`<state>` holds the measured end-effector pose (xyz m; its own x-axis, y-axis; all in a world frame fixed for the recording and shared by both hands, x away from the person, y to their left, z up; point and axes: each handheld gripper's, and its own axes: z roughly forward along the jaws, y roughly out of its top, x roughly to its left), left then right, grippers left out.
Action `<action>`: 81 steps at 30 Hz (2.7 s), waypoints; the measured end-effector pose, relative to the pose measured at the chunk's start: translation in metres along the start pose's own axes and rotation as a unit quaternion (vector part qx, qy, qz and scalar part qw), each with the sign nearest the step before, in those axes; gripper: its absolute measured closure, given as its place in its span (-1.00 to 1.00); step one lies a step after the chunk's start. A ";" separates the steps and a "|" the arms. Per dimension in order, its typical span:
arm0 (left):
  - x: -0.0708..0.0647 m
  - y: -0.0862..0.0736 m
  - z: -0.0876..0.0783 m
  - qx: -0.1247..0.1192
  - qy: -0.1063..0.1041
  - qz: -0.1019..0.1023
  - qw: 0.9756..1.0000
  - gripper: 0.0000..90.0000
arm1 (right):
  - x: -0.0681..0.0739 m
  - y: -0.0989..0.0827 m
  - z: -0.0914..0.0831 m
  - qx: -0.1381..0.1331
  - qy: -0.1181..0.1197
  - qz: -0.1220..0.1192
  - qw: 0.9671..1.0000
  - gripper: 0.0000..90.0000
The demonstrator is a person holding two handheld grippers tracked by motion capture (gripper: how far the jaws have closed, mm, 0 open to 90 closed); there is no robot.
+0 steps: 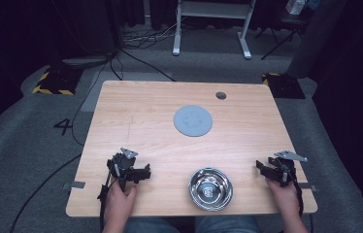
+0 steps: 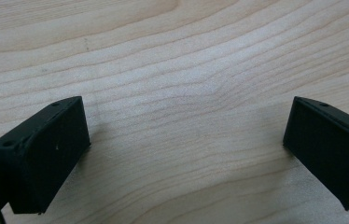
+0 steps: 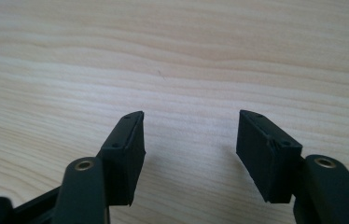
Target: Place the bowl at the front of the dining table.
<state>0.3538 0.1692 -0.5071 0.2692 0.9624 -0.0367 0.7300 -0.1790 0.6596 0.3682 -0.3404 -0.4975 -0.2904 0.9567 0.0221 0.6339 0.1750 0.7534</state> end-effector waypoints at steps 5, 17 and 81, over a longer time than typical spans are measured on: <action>0.000 0.000 0.000 0.000 0.000 0.001 1.000 -0.99 | -0.003 0.010 -0.017 -0.018 0.029 0.013 0.999 -0.11; 0.000 0.001 0.001 0.001 0.002 -0.003 1.000 -0.99 | 0.001 0.030 -0.059 -0.040 0.035 -0.003 0.999 -0.10; 0.000 0.001 0.001 0.000 0.002 -0.004 1.000 -0.99 | 0.109 0.071 -0.038 -0.034 0.183 -0.036 0.982 -0.06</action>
<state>0.3551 0.1688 -0.5070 0.2610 0.9646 -0.0378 0.7321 -0.1723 0.6591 0.3537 -0.2323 -0.4167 -0.5786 0.7926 0.1924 0.5565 0.2111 0.8036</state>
